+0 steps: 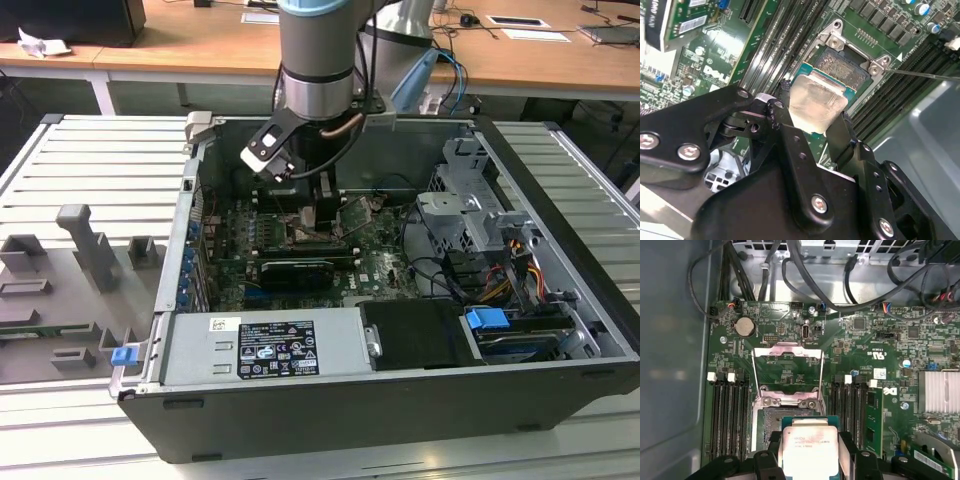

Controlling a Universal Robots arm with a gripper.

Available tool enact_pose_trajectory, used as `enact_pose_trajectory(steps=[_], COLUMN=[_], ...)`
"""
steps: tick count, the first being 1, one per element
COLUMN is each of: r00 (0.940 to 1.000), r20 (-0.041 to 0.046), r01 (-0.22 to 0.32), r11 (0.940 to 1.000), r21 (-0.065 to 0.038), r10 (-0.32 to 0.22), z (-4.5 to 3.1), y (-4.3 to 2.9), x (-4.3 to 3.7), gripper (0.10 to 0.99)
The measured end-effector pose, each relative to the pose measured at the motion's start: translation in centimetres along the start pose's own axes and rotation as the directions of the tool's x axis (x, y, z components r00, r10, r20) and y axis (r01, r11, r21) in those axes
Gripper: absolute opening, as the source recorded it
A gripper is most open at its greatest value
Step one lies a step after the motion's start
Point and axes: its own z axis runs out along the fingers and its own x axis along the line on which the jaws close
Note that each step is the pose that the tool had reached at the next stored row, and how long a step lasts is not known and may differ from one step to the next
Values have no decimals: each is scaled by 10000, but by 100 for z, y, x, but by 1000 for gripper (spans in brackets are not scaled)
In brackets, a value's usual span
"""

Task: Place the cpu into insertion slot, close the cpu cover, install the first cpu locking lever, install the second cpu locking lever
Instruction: 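Place the cpu into insertion slot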

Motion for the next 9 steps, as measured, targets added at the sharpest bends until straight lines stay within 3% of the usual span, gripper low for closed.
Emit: enact_pose_trajectory(steps=[4,9], r00=[10000,9996], r20=[3,26], r01=[-37,-269], r11=[10000,9996], r21=[-1,-5], r10=[37,269], z=[67,196], y=[-4,-56], x=[96,136], gripper=[533,533])
